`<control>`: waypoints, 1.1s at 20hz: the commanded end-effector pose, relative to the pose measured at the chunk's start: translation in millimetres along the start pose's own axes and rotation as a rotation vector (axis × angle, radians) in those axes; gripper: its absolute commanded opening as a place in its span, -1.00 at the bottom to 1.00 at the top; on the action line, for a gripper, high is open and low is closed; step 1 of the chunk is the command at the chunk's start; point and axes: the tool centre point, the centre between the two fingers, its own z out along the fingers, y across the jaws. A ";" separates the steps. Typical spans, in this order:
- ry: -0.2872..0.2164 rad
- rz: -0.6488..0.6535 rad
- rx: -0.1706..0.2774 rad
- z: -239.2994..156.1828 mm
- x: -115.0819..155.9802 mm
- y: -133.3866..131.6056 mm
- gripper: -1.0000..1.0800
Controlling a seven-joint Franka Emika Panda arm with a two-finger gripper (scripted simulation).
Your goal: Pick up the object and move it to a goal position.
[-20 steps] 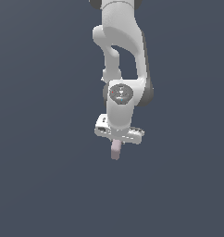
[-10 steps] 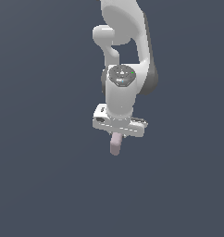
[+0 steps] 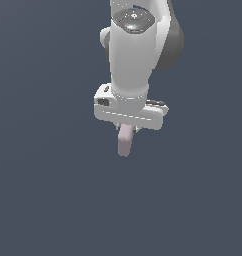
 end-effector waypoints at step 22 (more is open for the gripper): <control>0.000 0.000 0.000 -214.7 7.4 5.0 -1.00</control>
